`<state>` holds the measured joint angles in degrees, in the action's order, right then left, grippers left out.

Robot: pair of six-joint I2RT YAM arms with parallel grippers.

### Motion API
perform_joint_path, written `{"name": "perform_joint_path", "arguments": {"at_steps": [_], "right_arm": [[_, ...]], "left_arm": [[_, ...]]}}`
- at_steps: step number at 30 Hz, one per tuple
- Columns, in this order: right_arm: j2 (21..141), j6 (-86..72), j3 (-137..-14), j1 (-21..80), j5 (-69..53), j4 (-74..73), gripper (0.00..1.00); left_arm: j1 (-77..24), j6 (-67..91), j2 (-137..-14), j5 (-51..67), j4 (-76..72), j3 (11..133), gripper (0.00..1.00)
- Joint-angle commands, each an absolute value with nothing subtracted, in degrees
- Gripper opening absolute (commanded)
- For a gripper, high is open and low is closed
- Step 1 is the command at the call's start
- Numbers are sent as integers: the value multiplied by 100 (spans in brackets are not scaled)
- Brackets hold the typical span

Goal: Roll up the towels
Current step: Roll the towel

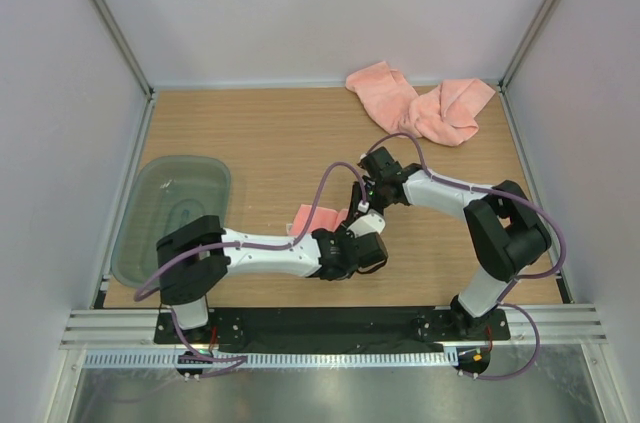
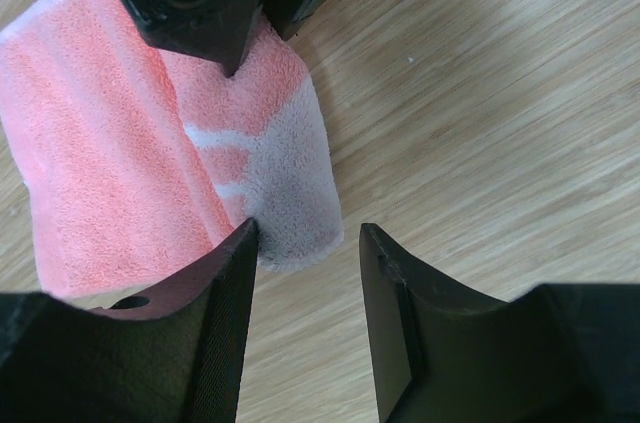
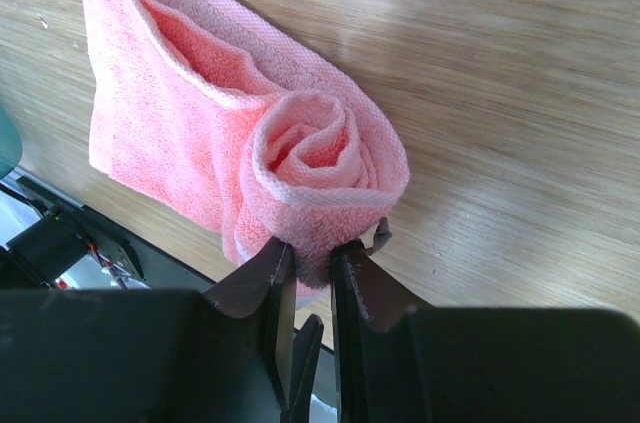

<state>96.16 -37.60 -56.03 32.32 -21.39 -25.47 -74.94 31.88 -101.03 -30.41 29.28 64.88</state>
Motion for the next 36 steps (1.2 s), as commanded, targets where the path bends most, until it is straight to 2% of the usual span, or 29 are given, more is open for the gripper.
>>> {"name": "perform_joint_path", "arguments": {"at_steps": [1,12,15,19,23,25,26,28,31,32,36], "right_arm": [[9668,-3788,-5792,3252,-2171,-2602,9],[9694,-3779,-5766,3252,-2329,-2593,9],[9712,-3788,-5757,3261,-2355,-2567,9],[9721,-3823,-5731,3261,-2417,-2514,9],[9677,-3841,-5713,3261,-2452,-2505,10],[9633,-3806,-5730,3243,-2409,-2583,22],[9598,-3797,-5730,3191,-2365,-2610,37],[9536,-3762,-5774,3077,-2382,-2671,52],[9519,-3578,-6045,2831,-2347,-2908,64],[9553,-3534,-6134,2787,-2329,-2970,71],[9746,-3410,-6556,2488,-2312,-3234,75]], "left_arm": [[-7506,3375,-10230,-3024,2654,6399,46],[-7348,3542,-10897,-2918,2777,6521,45],[-7146,3560,-11021,-2690,2769,6557,38],[-7084,3542,-11065,-2602,2751,6565,22],[-6996,3533,-10943,-2461,2629,6434,12],[-6970,3516,-10838,-2321,2532,6329,9],[-6952,3507,-10672,-2277,2427,6285,8],[-6908,3454,-10495,-2067,2295,6074,6],[-6812,3401,-10152,-1768,2005,5784,2],[-6785,3375,-10047,-1558,1899,5731,1],[-6689,3366,-9845,-1222,1793,5529,0]]}}
